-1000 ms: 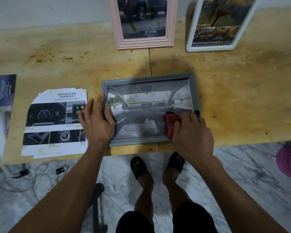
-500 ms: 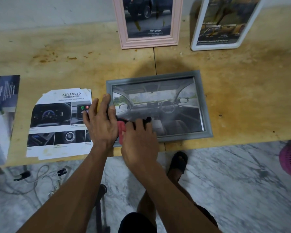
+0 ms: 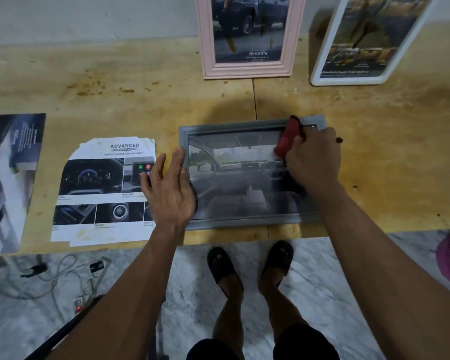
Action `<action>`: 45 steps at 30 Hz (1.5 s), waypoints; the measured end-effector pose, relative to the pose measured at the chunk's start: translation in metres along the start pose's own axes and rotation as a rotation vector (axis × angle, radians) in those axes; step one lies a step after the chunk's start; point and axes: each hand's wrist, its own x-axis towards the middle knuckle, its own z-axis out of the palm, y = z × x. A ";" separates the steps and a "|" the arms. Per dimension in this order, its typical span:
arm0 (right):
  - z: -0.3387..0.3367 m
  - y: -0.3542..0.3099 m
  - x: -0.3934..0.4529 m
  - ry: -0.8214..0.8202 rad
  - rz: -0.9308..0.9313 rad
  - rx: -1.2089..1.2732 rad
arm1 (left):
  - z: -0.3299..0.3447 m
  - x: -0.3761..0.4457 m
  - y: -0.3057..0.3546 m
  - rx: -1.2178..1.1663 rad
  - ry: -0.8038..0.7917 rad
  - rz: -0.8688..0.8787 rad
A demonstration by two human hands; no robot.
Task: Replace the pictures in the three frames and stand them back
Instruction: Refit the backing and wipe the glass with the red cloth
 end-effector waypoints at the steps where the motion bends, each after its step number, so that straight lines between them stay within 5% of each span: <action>1: 0.006 -0.006 -0.003 -0.007 -0.024 -0.034 | -0.001 0.000 0.000 -0.007 -0.004 0.000; 10: 0.035 -0.054 -0.025 -0.099 -0.136 -0.024 | -0.008 0.001 0.008 -0.073 -0.049 -0.024; 18: 0.067 -0.087 -0.067 -0.271 -0.428 0.004 | -0.009 0.006 0.006 -0.010 -0.144 -0.101; 31: 0.040 -0.038 -0.106 -0.454 -0.495 -0.028 | -0.011 0.002 0.015 -0.047 -0.129 -0.090; 42: -0.008 0.034 -0.040 0.005 -0.339 -0.162 | -0.003 0.001 0.007 0.090 -0.087 -0.039; 45: -0.011 0.038 -0.035 -0.062 -0.214 -0.202 | -0.002 0.001 0.010 0.083 -0.078 -0.047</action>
